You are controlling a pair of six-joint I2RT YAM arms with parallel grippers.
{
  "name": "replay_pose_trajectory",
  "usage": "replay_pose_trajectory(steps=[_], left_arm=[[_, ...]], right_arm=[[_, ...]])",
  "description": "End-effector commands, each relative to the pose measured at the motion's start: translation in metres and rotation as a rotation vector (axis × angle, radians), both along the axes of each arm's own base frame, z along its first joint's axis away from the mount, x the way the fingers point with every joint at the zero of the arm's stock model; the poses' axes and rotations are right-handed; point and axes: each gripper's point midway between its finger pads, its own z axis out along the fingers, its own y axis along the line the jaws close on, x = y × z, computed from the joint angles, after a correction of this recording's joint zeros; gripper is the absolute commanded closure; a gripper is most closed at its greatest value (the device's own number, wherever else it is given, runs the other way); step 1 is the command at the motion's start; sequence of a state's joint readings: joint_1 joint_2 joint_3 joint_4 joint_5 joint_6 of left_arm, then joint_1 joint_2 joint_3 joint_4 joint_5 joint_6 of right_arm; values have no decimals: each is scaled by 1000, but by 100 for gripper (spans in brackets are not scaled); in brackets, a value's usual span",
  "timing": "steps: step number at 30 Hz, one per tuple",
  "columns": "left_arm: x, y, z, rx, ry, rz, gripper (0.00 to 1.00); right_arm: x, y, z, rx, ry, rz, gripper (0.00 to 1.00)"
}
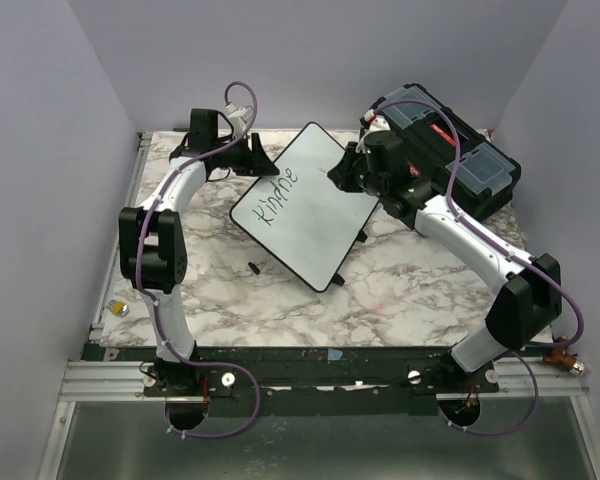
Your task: Write a sentence on the whiteboard
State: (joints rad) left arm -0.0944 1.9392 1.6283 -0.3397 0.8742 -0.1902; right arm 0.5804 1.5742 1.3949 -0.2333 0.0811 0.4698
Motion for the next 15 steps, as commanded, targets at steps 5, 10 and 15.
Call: replay_pose_trajectory(steps=[5, 10, 15], left_arm=[[11, -22, 6, -86, 28, -65, 63], [8, -26, 11, -102, 4, -85, 93], [1, -27, 29, -120, -38, -106, 100]], right_arm=[[-5, -10, 17, -6, -26, -6, 99], [-4, -11, 18, -8, -27, -9, 99], [-6, -10, 18, 0, -22, -5, 99]])
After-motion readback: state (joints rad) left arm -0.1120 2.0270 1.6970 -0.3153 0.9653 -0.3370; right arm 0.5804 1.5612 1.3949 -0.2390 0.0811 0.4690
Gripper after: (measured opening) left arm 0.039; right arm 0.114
